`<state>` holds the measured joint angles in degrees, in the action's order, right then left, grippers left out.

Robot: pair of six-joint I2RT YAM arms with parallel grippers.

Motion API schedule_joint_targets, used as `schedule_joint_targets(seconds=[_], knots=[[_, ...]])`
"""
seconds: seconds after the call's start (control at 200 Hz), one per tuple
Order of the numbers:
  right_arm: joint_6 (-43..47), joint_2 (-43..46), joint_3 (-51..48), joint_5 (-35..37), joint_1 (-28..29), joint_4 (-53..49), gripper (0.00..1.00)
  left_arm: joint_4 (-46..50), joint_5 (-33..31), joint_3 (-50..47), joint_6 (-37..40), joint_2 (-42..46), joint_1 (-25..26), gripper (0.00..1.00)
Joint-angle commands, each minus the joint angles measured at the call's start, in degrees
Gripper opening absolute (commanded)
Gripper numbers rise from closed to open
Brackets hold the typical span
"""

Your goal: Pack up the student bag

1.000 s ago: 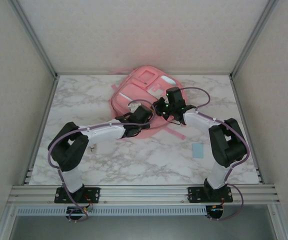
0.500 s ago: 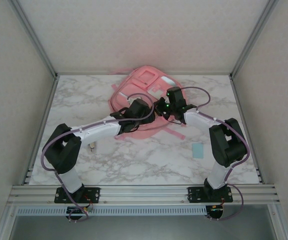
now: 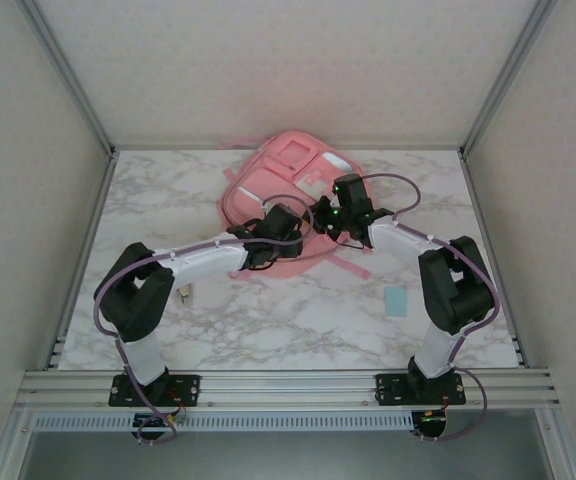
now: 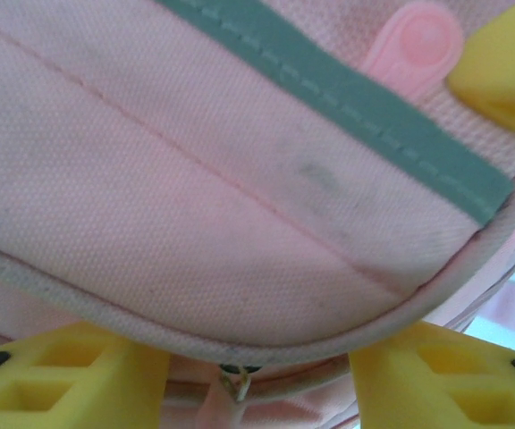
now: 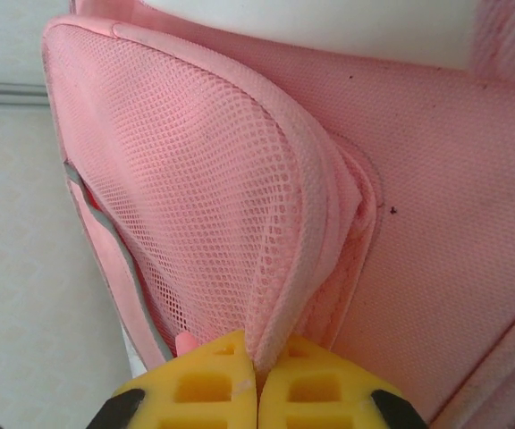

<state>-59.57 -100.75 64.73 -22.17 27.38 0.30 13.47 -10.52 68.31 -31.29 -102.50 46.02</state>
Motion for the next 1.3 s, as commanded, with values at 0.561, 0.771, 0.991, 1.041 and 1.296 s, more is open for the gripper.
schedule_joint_targets(seconds=[0.561, 0.771, 0.991, 1.041, 1.296], knots=[[24.76, -1.05, 8.23, -14.90, -7.62, -12.06, 0.00, 12.91, 17.32, -1.08, 15.47, 5.03, -2.60, 0.00], [37.76, -2.80, 11.89, -14.82, -11.08, -26.11, 0.00, 19.30, 12.16, -1.56, 17.67, 6.78, -5.68, 0.00], [43.07, -1.11, 10.45, -13.61, -12.78, -29.12, 0.00, 24.03, 3.40, -2.92, 18.63, 8.98, -11.65, 0.00], [44.16, -0.83, 10.32, -13.48, -12.77, -29.92, 0.00, 23.63, 1.13, -3.57, 18.46, 9.72, -13.85, 0.00], [51.14, -0.13, 9.93, -14.21, -12.74, -34.30, 0.00, 16.75, -2.49, -4.72, 23.74, 10.93, -23.31, 0.00]])
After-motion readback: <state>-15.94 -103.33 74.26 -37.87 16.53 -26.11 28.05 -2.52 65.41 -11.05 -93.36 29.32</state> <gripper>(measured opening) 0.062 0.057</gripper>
